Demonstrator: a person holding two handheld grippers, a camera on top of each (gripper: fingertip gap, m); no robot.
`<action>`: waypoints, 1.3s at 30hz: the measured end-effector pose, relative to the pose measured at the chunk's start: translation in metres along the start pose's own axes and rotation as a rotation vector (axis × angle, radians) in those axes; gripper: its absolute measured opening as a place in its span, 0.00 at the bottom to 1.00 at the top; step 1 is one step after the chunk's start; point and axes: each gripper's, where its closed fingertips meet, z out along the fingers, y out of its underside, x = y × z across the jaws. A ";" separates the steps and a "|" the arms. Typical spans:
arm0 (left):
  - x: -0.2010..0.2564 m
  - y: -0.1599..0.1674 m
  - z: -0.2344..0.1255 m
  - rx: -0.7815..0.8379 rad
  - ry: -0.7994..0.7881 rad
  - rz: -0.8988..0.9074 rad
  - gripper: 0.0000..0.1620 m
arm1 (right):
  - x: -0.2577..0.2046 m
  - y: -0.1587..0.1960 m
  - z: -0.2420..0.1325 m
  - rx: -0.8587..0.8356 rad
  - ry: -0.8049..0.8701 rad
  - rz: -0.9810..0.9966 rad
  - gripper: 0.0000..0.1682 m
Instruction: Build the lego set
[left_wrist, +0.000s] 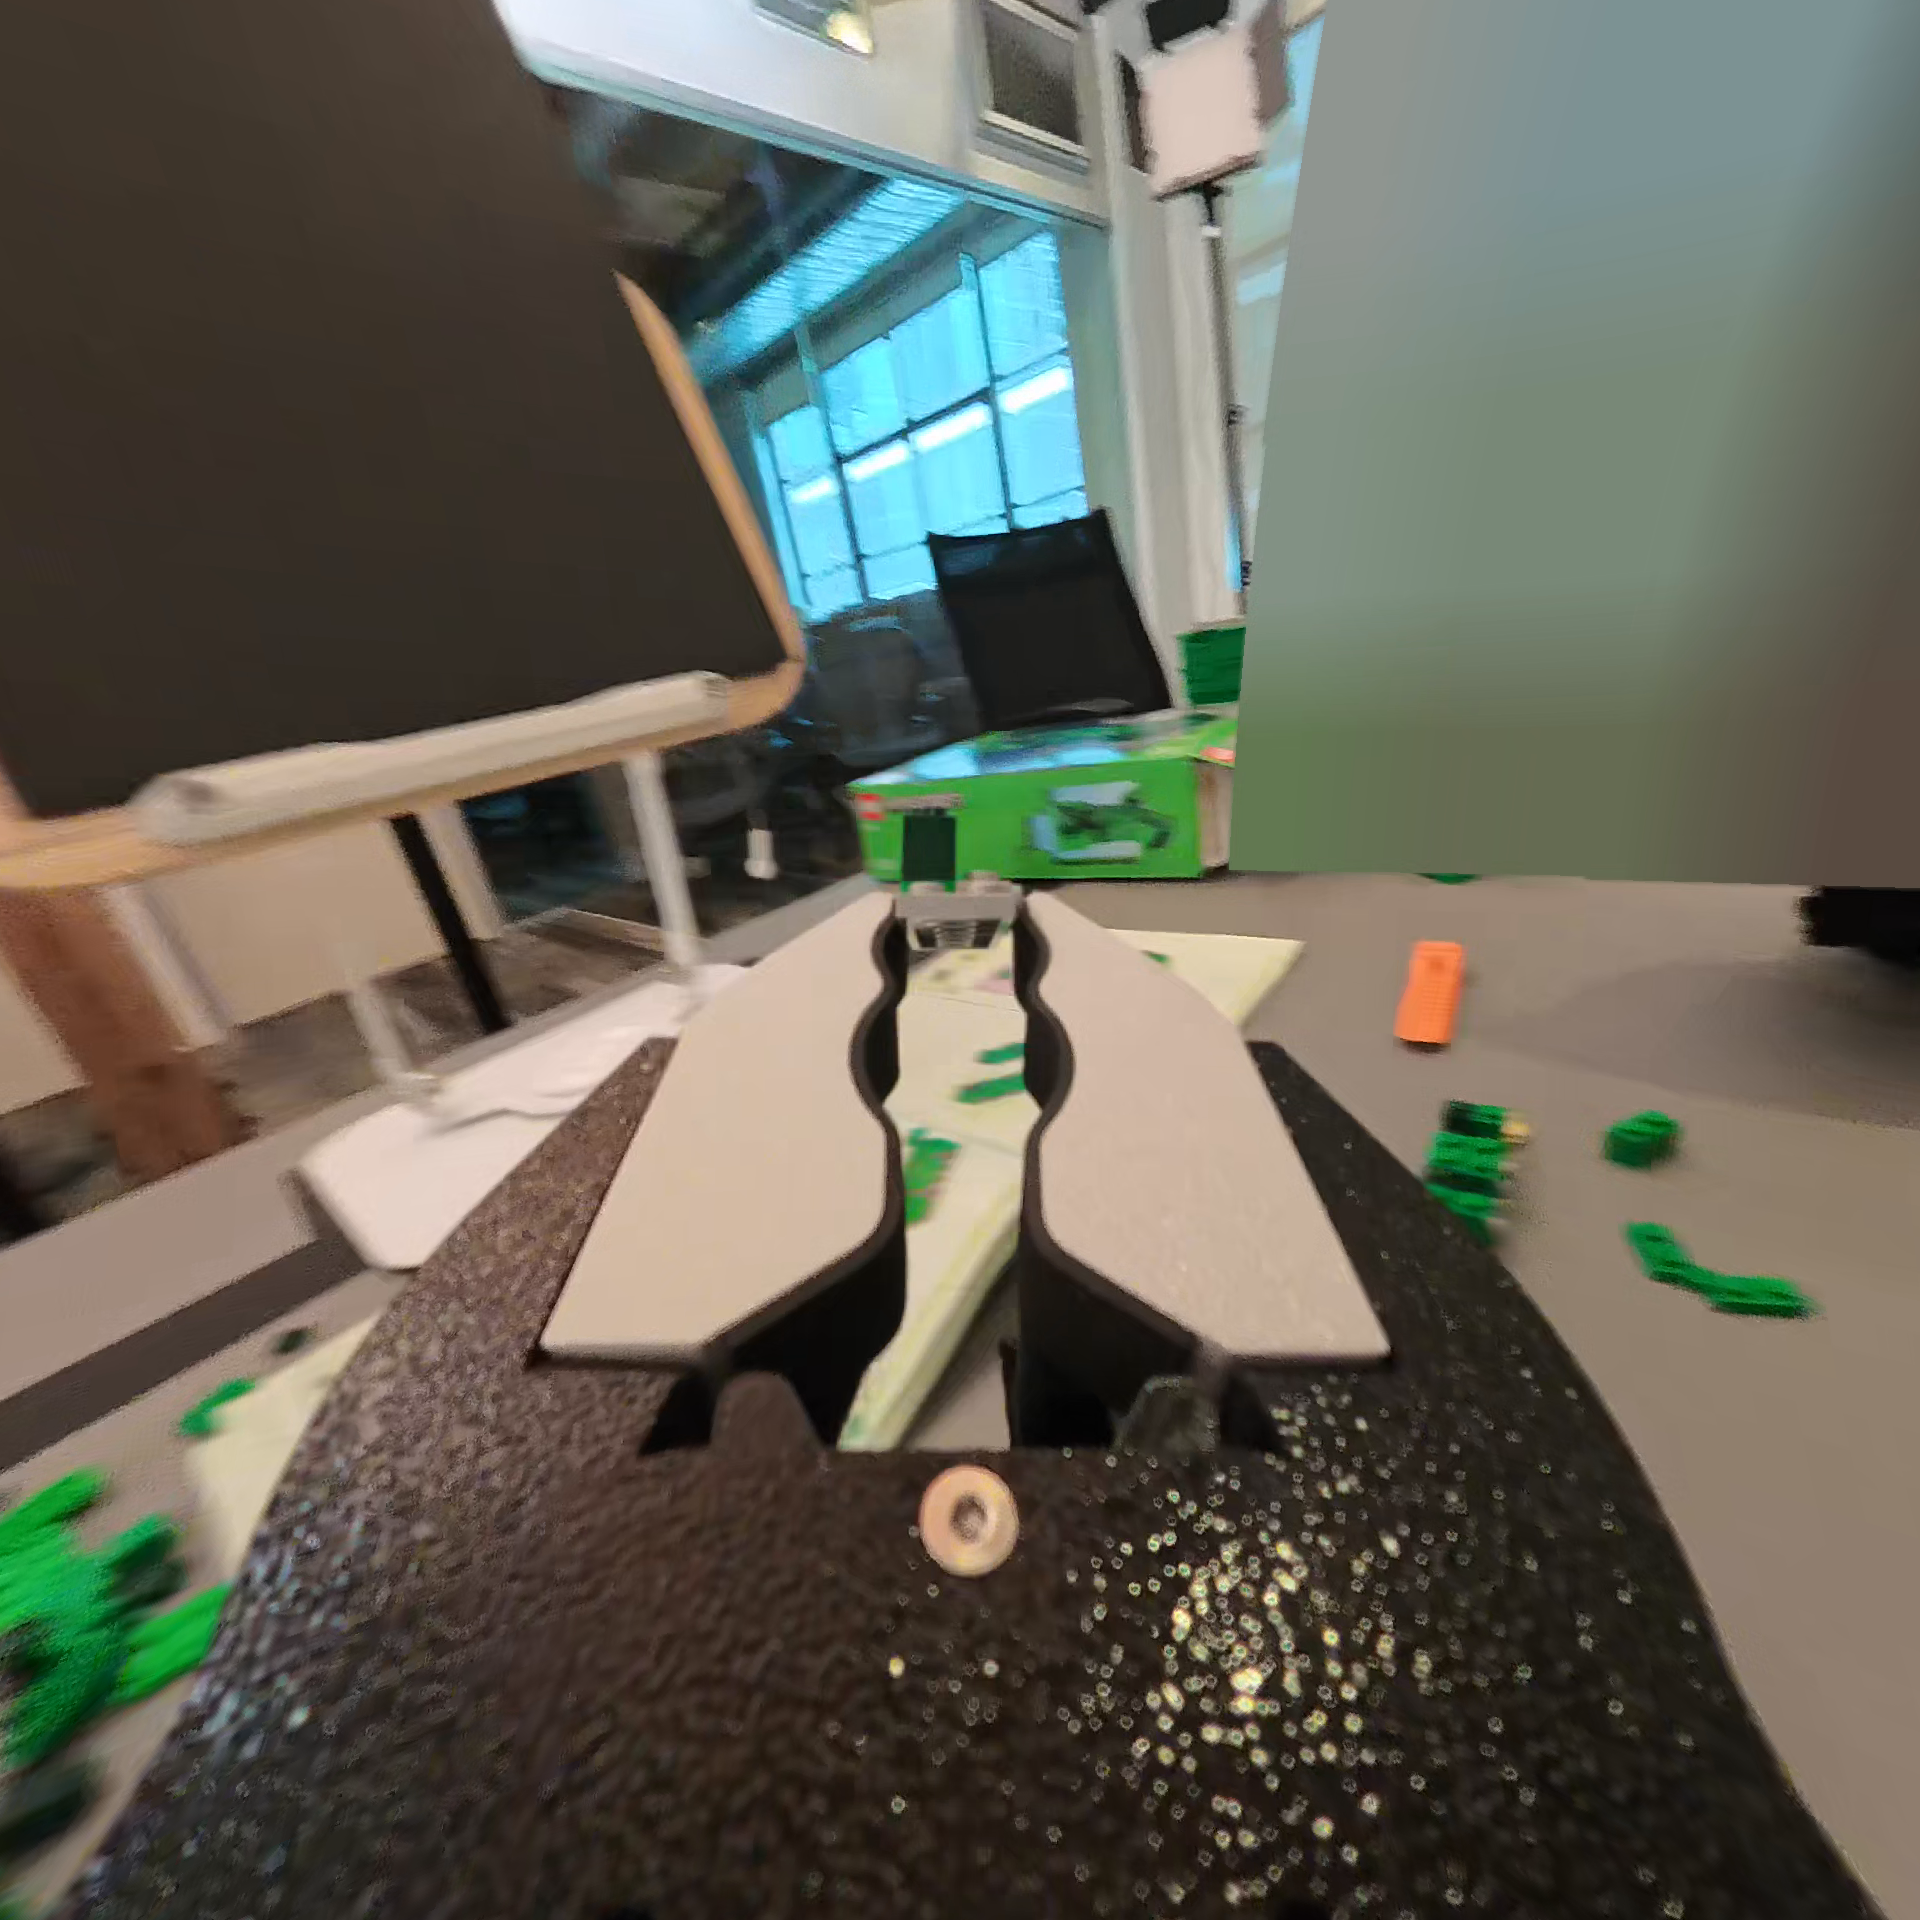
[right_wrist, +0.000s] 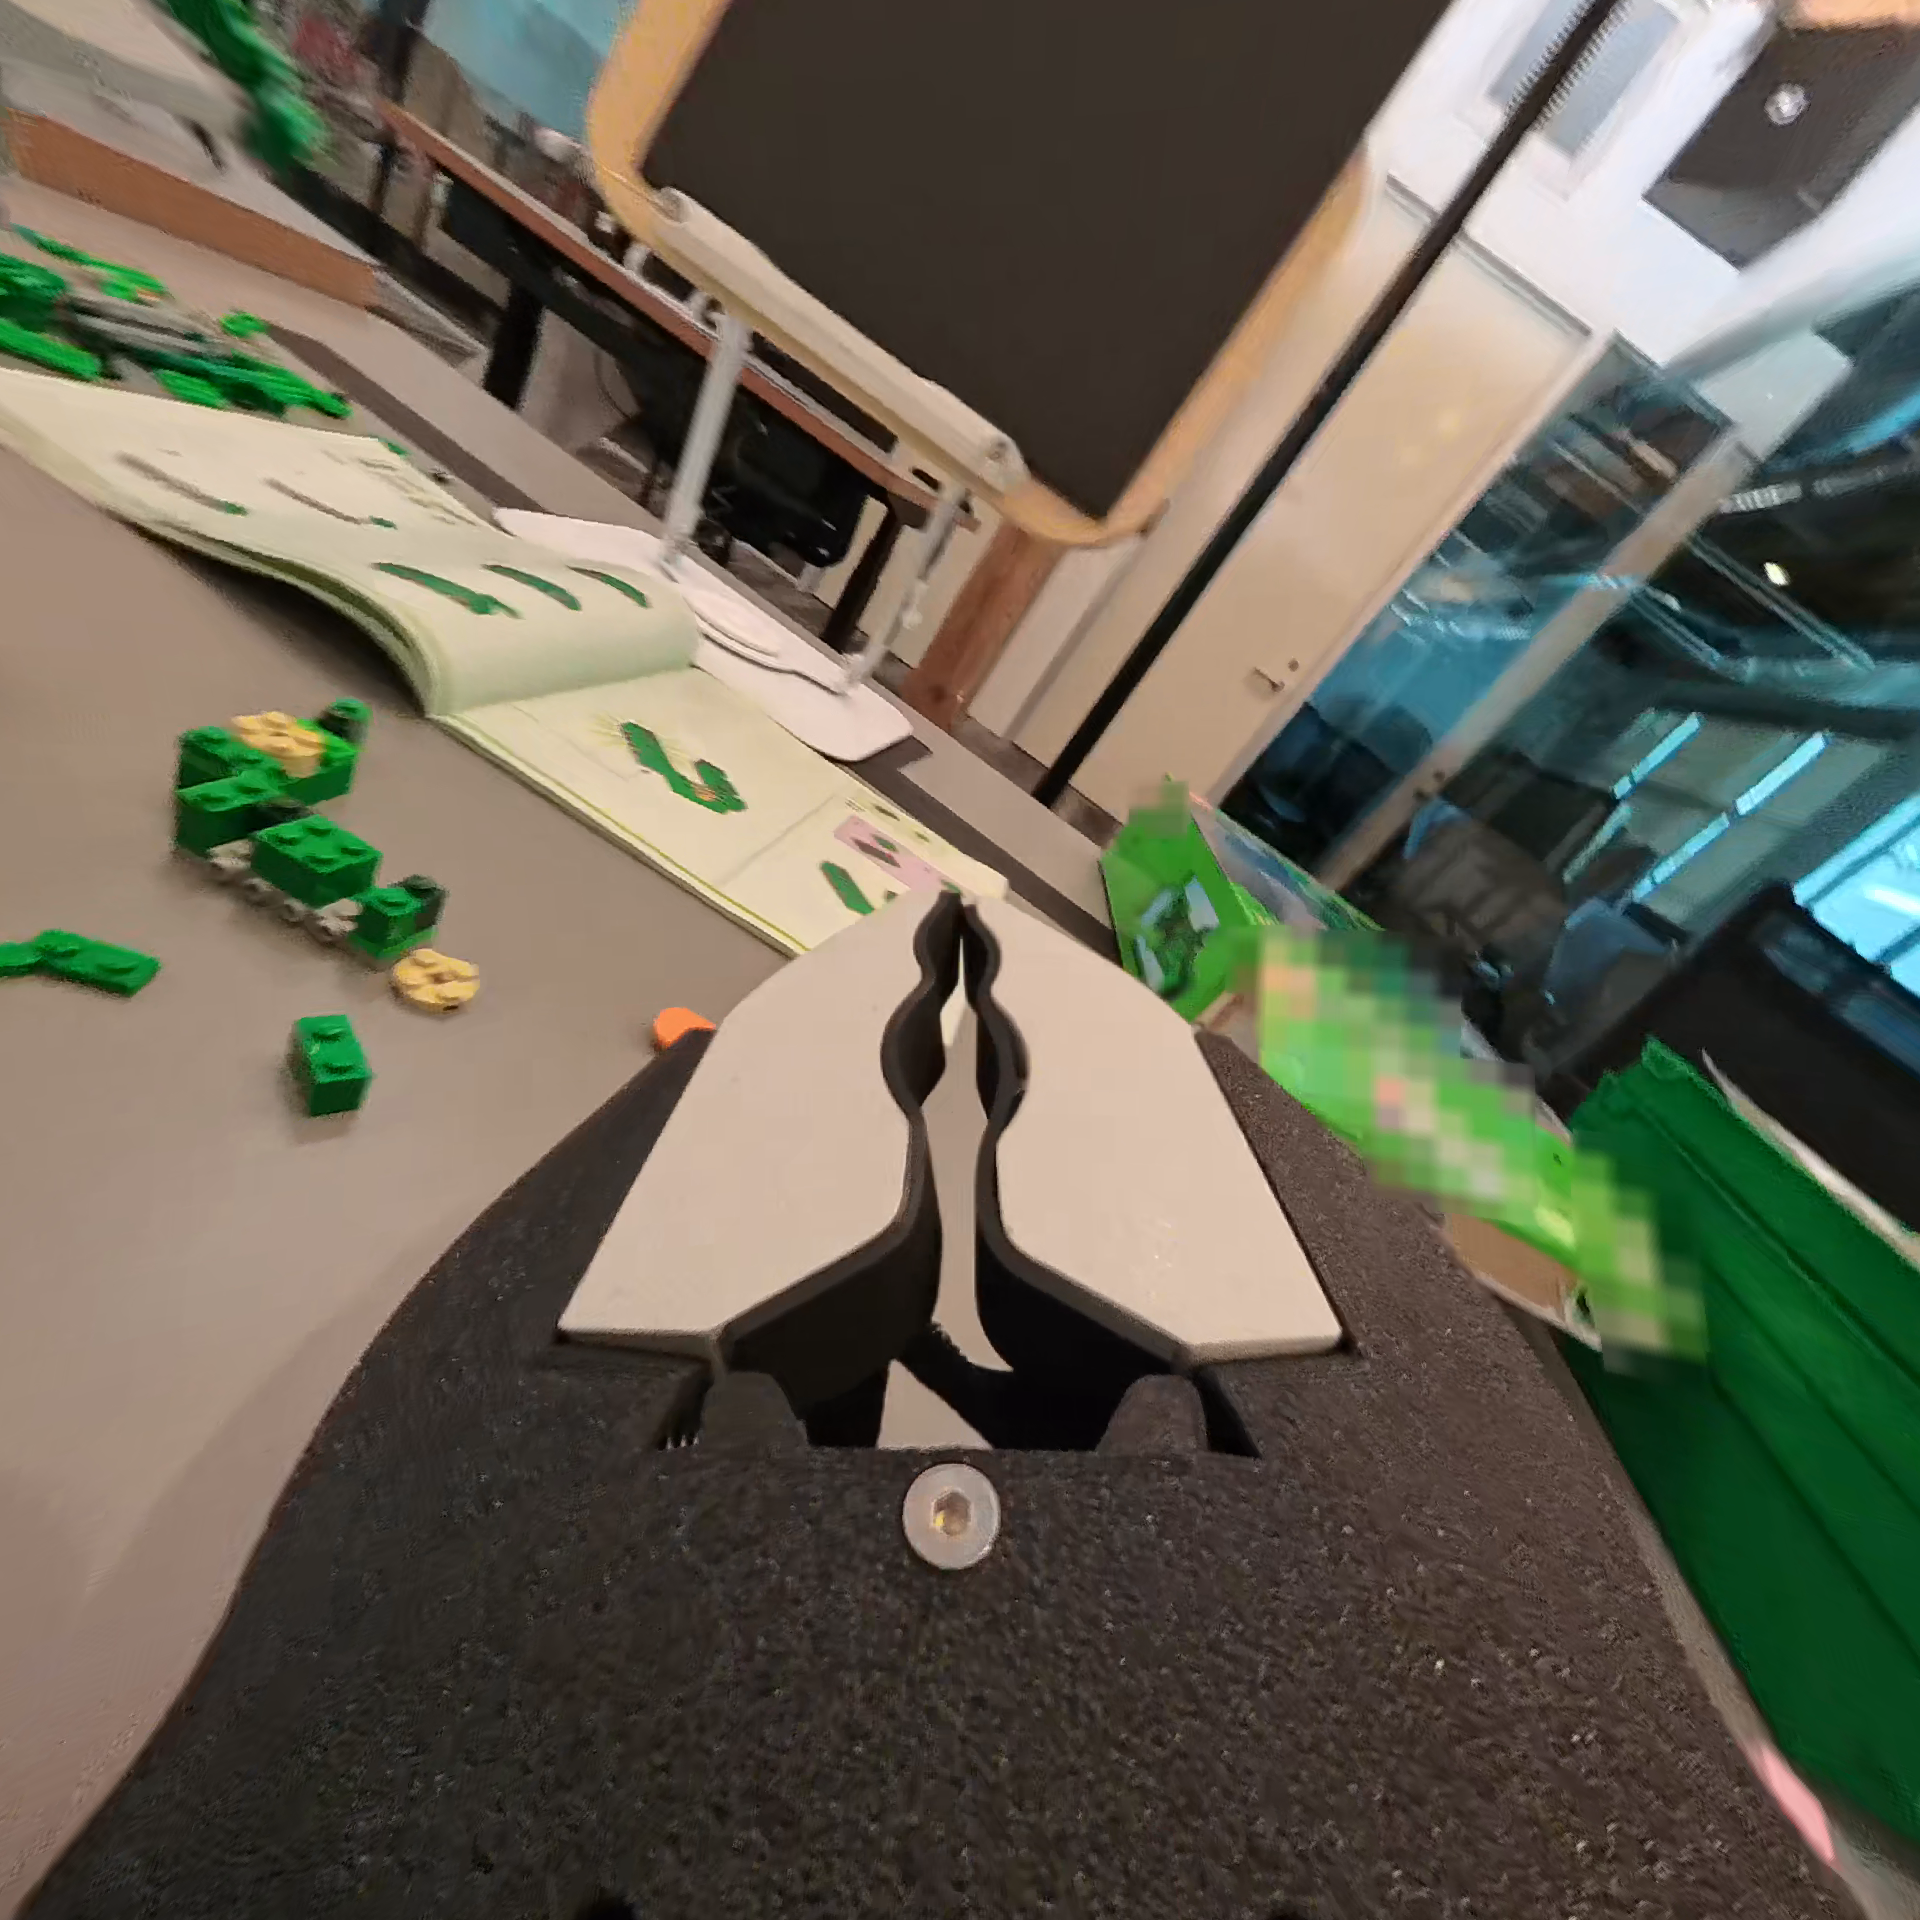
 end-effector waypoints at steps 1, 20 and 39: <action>0.013 0.003 0.005 -0.014 0.034 -0.024 0.11 | -0.007 -0.004 0.000 0.017 -0.026 -0.039 0.00; 0.102 -0.014 -0.059 -0.046 0.235 0.196 0.11 | -0.082 -0.037 0.004 0.106 -0.283 -0.303 0.00; 0.079 -0.008 -0.094 -0.092 0.226 0.356 0.11 | -0.265 -0.141 0.133 -0.032 -1.109 -0.073 0.02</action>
